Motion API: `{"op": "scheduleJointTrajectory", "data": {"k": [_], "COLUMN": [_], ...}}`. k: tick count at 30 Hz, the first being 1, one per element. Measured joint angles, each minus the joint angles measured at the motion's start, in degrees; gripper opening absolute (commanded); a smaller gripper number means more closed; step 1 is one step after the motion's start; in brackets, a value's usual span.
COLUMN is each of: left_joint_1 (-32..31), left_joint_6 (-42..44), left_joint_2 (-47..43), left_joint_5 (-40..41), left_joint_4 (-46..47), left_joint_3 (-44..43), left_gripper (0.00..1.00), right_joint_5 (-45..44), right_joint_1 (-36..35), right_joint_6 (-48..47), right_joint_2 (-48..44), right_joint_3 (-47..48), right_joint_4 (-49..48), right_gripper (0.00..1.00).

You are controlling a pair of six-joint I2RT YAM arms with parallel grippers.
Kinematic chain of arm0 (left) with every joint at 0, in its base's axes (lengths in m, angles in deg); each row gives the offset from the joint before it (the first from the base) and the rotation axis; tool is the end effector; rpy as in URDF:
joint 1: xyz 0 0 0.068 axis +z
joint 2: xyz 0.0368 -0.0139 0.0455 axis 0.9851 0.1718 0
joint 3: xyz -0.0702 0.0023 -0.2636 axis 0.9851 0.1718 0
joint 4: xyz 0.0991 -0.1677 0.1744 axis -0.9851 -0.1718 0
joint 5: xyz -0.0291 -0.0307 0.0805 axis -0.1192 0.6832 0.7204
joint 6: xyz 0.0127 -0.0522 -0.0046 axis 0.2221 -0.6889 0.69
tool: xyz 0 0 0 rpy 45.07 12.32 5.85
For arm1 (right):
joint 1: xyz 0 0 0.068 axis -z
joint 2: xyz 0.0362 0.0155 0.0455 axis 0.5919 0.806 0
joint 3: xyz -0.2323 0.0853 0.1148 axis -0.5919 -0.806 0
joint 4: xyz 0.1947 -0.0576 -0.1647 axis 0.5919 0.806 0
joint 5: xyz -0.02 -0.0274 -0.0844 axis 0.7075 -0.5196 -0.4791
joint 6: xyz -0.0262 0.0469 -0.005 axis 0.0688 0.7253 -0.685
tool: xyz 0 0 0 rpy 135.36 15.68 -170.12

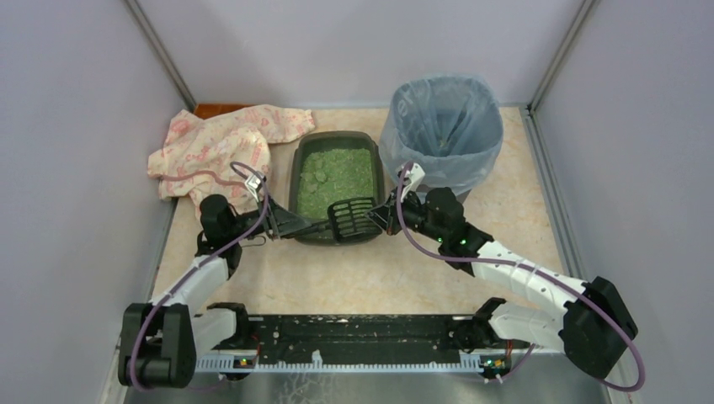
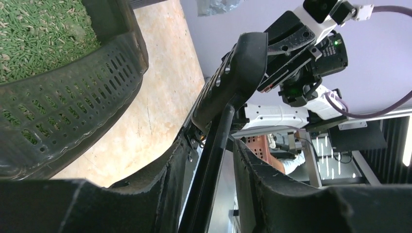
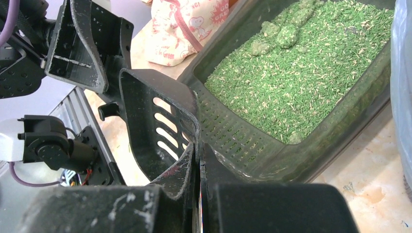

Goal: Clean the litter box

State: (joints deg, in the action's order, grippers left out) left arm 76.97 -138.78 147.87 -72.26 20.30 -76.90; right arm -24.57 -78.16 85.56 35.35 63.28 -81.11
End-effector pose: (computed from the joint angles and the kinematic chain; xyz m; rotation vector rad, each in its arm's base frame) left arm 0.2017 -0.0438 0.2186 0.0543 1.9627 -1.7392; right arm 0.1770 0.1704 0.2706 -0.4967 1.7818 1.0231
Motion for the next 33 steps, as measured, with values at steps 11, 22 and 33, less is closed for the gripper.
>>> {"op": "scheduleJointTrajectory", "data": {"k": [11,22,33], "left_joint_1": [0.02,0.31,0.42], "left_joint_6": [-5.40,2.10,3.34], "left_joint_2": [-5.46,-21.09,-23.98], "left_joint_5": [6.16,18.38,25.86], "left_joint_4": [7.76,-0.57,-3.21], "left_joint_3": [4.00,6.64,7.23], "left_gripper": [0.43,0.46,0.47], "right_joint_5": [0.96,2.45,2.19], "right_joint_1": [0.00,-0.02,0.04], "right_joint_6": [0.52,4.57,6.08], "right_joint_2": [1.27,4.94,4.76], "right_joint_3": [0.00,3.04,3.52], "right_joint_4": [0.31,-0.39,0.09], "right_gripper": [0.00,0.00,0.00]}}
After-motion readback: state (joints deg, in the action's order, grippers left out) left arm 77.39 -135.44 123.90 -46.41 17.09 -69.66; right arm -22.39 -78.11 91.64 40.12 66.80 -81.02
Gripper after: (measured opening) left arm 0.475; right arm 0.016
